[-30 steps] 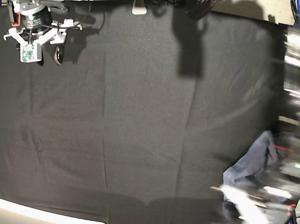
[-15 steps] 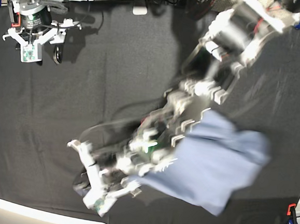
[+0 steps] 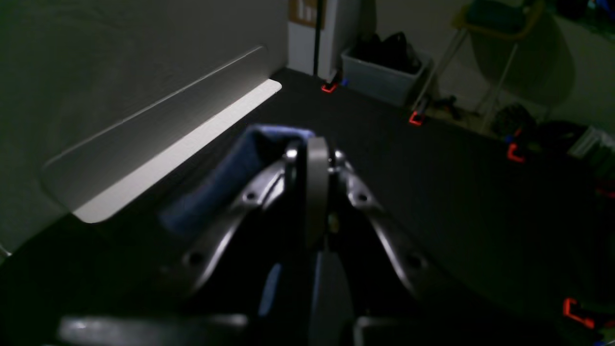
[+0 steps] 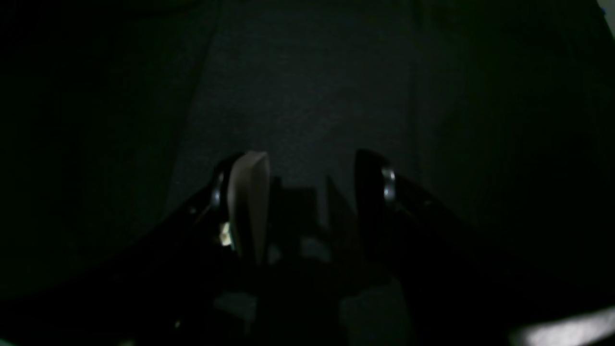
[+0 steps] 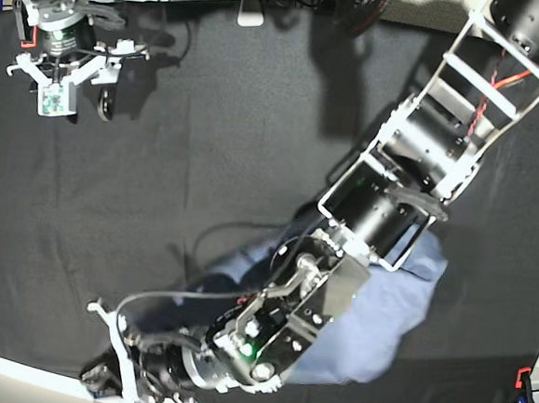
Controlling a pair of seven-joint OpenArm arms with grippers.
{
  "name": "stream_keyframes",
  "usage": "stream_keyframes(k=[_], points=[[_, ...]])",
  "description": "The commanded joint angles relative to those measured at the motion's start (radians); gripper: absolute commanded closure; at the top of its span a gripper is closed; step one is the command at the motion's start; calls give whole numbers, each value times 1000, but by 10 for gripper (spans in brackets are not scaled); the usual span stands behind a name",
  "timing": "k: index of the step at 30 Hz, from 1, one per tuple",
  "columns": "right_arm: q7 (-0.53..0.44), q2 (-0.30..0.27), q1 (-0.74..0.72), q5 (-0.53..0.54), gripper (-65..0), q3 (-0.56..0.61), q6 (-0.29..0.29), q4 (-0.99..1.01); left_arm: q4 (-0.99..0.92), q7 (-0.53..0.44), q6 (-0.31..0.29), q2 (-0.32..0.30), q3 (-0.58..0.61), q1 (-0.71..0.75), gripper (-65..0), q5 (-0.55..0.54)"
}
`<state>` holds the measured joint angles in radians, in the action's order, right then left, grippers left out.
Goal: Layout the t-shirt on the table in an organized manner, then fold the t-shirt properly
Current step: 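Lift the t-shirt with the left gripper and swing it across the table, then lay the t-shirt down and release it from the left gripper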
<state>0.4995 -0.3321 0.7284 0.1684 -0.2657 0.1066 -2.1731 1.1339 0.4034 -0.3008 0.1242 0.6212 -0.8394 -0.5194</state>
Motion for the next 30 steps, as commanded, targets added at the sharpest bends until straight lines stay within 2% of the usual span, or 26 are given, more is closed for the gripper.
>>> stream_keyframes(k=[1, 5, 8, 9, 12, 16, 19, 22, 24, 30], points=[[-21, -8, 1, 3, -286, -8, -2, -16, 17, -37, -7, 25, -5, -39, 0, -8], [-18, -8, 1, 3, -286, -8, -2, -16, 17, -26, -7, 25, -5, -39, -10, -5], [-12, -8, 1, 3, -286, -8, -2, -16, 17, -14, -7, 25, -5, -40, -283, -4], [-11, -8, 1, 3, -286, -8, -1, -16, 17, -7, -7, 25, -5, -40, -317, -1], [-11, -8, 1, 12, -286, -8, -1, -16, 17, 14, -7, 25, -5, -42, -318, 41], [-5, -8, 0, 80, -286, -8, 3, -16, 18, 55, -6, 24, -5, -44, -309, 113], [-4, -8, -3, 103, -286, -4, 54, -16, 18, 71, -6, 0, -5, -43, -267, 129], [-5, -9, -23, 84, -286, 25, 103, -16, 18, 78, -6, -58, -12, -41, -251, 148], [-5, -9, -51, 21, -286, 72, 127, -16, 18, 83, -3, -111, -38, -30, -251, 151], [-5, -9, -166, -181, -286, 301, 137, -12, 24, 106, -16, -272, -240, 66, -251, 76]])
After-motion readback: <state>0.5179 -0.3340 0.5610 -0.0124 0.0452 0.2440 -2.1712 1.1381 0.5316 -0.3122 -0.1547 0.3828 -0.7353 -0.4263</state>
